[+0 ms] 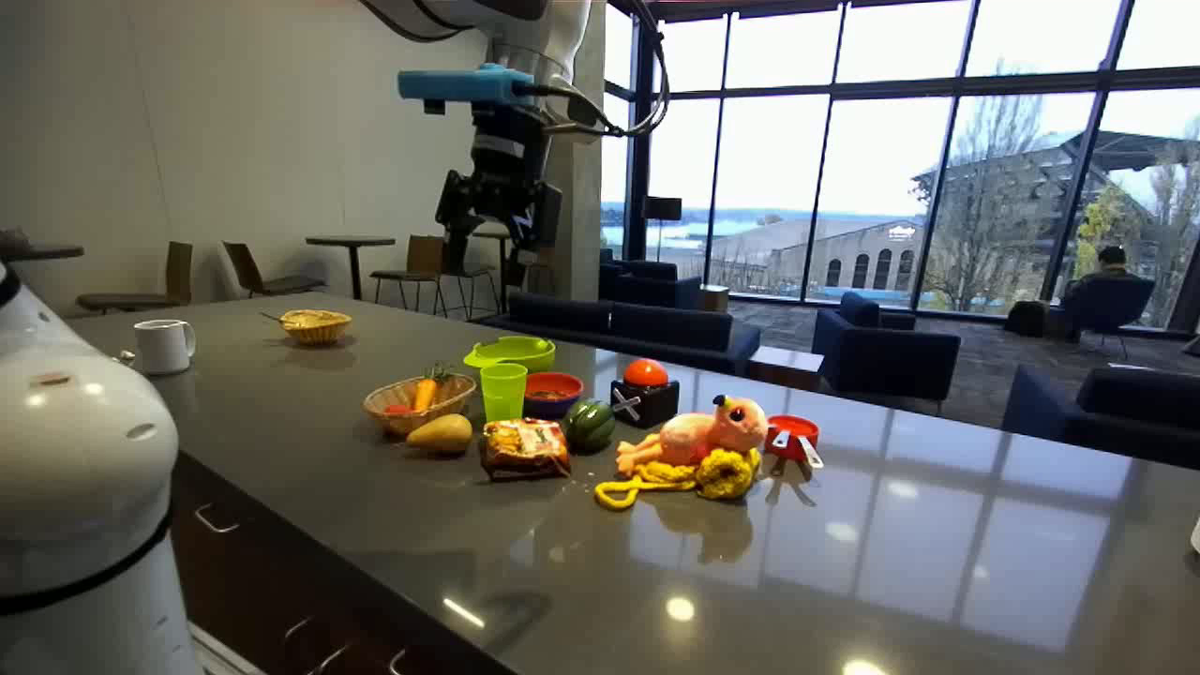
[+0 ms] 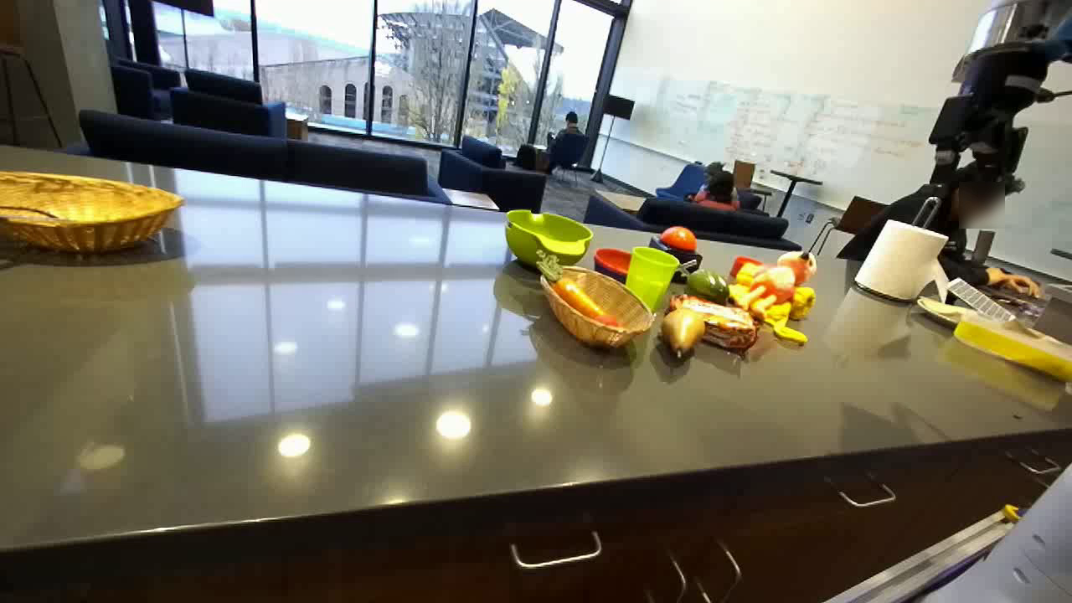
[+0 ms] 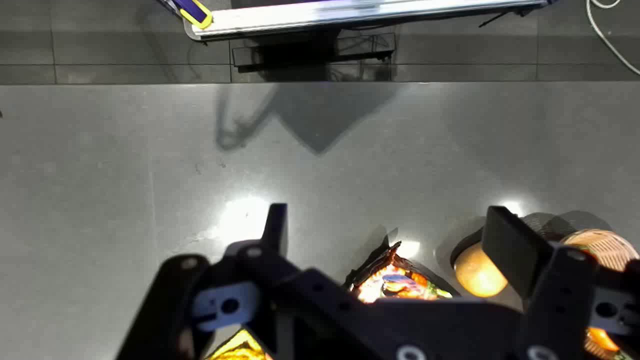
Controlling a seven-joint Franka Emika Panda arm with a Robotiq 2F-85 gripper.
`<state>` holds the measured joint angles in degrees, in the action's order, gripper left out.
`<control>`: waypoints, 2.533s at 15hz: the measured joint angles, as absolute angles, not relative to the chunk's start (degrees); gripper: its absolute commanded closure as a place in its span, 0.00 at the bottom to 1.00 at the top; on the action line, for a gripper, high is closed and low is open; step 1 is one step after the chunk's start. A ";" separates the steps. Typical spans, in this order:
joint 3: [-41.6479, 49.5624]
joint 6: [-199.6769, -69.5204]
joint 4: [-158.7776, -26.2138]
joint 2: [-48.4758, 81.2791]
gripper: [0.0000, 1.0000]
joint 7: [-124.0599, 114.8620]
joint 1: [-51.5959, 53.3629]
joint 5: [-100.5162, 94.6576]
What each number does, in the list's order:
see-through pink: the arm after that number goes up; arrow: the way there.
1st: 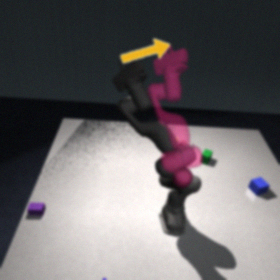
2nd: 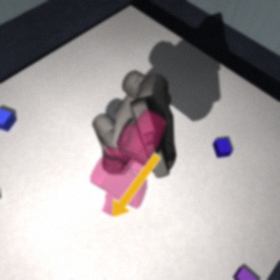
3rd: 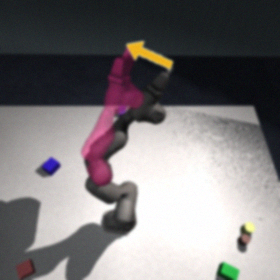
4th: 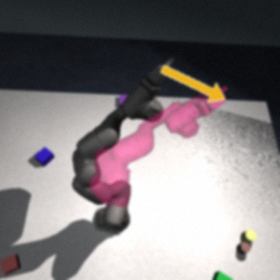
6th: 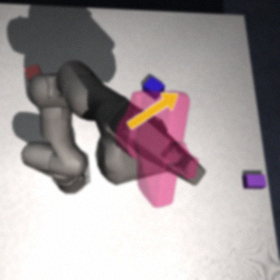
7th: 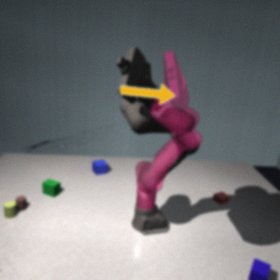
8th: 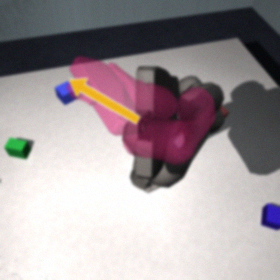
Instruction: Press on the big orange button
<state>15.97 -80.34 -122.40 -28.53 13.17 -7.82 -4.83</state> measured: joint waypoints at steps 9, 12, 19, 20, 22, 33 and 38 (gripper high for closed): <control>15.04 -83.92 -122.38 -25.76 0.00 13.16 -7.50 -4.19; 13.89 -88.84 -122.35 -22.27 0.00 13.06 -6.70 -3.61; 10.13 -98.23 -117.64 -9.54 0.00 12.83 -4.98 -1.46; 9.62 -98.87 -115.85 -7.37 0.00 12.85 -4.77 -0.96; 8.62 -99.35 -111.39 -2.76 0.00 12.90 -4.49 -0.11; 7.12 -98.82 -78.56 24.98 0.00 12.99 -6.56 1.41; 6.62 -97.81 -64.74 35.56 0.48 12.95 -9.53 1.41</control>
